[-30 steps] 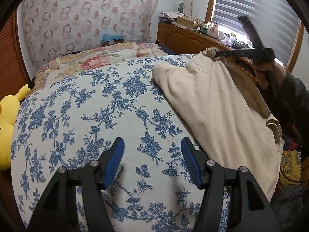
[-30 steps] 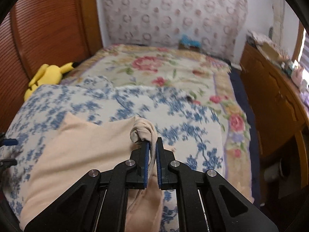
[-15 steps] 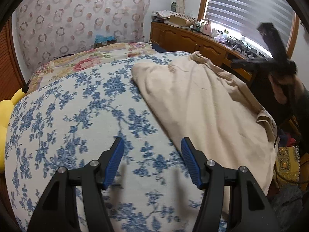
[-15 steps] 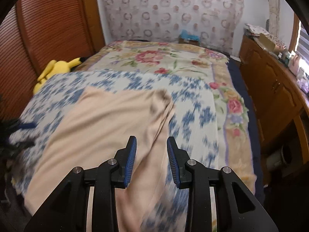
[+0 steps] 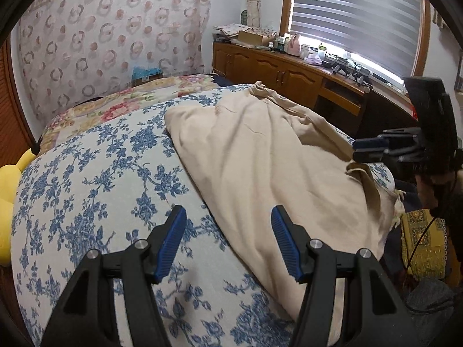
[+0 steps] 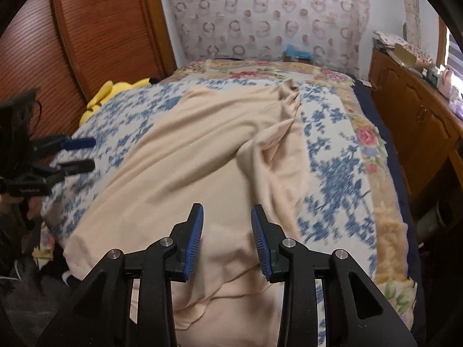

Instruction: Fold small clothes

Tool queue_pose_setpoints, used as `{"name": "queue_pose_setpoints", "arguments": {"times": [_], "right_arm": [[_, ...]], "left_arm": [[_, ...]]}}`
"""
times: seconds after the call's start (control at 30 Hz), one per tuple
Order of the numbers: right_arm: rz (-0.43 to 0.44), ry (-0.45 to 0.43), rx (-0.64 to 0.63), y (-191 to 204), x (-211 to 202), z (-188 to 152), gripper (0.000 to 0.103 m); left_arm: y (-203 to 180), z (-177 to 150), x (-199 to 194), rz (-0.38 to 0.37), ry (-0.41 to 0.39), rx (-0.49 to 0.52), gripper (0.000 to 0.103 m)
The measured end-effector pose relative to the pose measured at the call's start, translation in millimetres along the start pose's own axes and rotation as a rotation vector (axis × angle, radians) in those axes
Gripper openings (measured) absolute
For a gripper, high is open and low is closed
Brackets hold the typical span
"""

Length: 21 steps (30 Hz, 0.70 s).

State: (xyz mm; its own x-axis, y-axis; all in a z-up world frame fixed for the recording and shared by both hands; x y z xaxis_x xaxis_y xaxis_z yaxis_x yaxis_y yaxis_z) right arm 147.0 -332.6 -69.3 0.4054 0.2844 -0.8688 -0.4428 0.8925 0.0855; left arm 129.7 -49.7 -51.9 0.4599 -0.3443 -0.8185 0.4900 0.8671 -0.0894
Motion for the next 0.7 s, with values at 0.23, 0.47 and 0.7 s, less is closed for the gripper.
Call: {"name": "queue_pose_setpoints", "arguments": {"times": [0.23, 0.47, 0.7], "right_arm": [[-0.110, 0.032, -0.049, 10, 15, -20, 0.030], [-0.065, -0.003, -0.001, -6, -11, -46, 0.004], [-0.072, 0.037, -0.010, -14, -40, -76, 0.003]], "left_arm": [[6, -21, 0, 0.007, 0.038, -0.041, 0.060], [2, -39, 1, 0.011, 0.073, -0.048, 0.060], [-12, -45, -4, -0.023, 0.072, -0.035, 0.060]]}}
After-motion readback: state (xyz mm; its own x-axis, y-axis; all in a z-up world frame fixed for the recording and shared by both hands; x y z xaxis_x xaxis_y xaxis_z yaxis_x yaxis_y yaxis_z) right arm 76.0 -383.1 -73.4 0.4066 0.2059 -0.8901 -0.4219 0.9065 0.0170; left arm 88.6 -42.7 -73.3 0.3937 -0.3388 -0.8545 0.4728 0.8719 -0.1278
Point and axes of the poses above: each gripper's, at about its wrist camera, not at the fingertips, and x roughly the way its jaws point, y to its left, z to its top, the point moved 1 cm from there along x, roughly the way its jaws point, and after that the axes turned 12 degrees about y, right-handed, at the moved point
